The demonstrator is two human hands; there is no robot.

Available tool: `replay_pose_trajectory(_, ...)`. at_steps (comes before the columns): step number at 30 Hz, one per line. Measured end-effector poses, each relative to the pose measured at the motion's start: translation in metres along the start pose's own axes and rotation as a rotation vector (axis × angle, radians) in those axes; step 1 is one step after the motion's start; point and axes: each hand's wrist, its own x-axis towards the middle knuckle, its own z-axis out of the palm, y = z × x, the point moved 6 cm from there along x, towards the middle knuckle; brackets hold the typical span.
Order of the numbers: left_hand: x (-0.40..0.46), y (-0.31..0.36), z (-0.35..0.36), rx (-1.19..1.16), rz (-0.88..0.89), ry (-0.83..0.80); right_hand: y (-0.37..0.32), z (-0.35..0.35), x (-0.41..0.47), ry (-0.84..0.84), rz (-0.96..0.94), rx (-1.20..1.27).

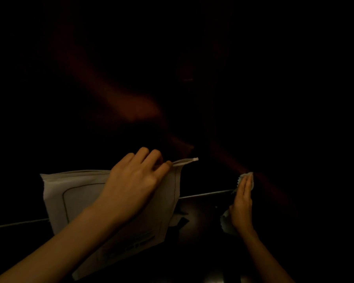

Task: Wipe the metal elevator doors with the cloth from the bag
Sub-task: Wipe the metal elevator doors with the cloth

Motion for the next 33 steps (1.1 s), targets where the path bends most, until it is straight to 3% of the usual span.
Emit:
replay_pose_trajectory(5, -0.022, -0.003, 0.021, -0.003, 0.002, -0.084, -0.030, -0.032, 0.015, 0.253, -0.067, 0.104)
replay_pose_trajectory(8, -0.035, -0.009, 0.036, -0.001, 0.008, -0.141, -0.037, -0.026, 0.019, 0.282, -0.049, 0.164)
replay_pose_trajectory(14, -0.045, -0.012, 0.044, -0.012, 0.003, -0.155, -0.002, 0.014, -0.001, 0.254, 0.267, 0.331)
replay_pose_trajectory(16, -0.046, -0.014, 0.042, -0.011, -0.007, -0.142, 0.005, 0.028, 0.000, 0.306, 0.470, 0.445)
replay_pose_trajectory(19, -0.050, -0.020, 0.038, -0.015, -0.023, -0.133, 0.010, 0.046, 0.003, 0.476, 0.857, 0.854)
replay_pose_trajectory(21, -0.055, -0.027, 0.036, -0.012, -0.035, -0.136, 0.008, 0.054, 0.003, 0.546, 0.967, 1.150)
replay_pose_trajectory(25, -0.061, -0.040, 0.028, 0.023, -0.041, -0.139, -0.004, 0.060, -0.012, 0.334, 1.033, 1.426)
replay_pose_trajectory(30, -0.071, -0.054, 0.024, 0.053, -0.049, -0.182, -0.052, 0.102, -0.035, -0.149, 1.125, 1.506)
replay_pose_trajectory(33, -0.085, -0.062, 0.027, 0.052, -0.057, -0.204, -0.073, 0.113, -0.040, -0.253, 1.129, 1.514)
